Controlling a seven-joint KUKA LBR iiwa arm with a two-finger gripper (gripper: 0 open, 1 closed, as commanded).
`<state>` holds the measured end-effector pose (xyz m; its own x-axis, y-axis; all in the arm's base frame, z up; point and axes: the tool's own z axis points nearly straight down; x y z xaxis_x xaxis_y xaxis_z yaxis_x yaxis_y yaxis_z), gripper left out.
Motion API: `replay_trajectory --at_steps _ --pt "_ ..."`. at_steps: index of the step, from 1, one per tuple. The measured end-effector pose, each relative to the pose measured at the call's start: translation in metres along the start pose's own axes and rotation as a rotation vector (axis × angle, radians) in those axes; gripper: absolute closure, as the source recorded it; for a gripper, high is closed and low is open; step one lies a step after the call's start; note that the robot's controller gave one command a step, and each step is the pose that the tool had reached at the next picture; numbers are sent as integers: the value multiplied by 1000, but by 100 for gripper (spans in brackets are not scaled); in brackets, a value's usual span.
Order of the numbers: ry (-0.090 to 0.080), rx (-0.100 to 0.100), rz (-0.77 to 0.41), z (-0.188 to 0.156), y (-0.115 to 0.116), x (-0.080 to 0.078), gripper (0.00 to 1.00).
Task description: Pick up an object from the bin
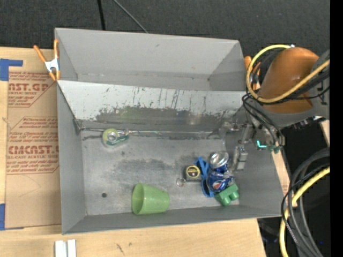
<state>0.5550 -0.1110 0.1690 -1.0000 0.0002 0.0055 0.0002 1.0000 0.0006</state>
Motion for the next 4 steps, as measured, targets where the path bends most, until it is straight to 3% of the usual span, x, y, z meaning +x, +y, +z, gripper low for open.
replay_trajectory --at_steps 1,2,3,4 --pt "-2 1 -265 99 7 19 0" --pt "-16 5 -178 66 -43 -30 0" --pt "-9 -1 346 62 -38 -27 0" --pt "-4 -2 635 100 -14 -27 0"
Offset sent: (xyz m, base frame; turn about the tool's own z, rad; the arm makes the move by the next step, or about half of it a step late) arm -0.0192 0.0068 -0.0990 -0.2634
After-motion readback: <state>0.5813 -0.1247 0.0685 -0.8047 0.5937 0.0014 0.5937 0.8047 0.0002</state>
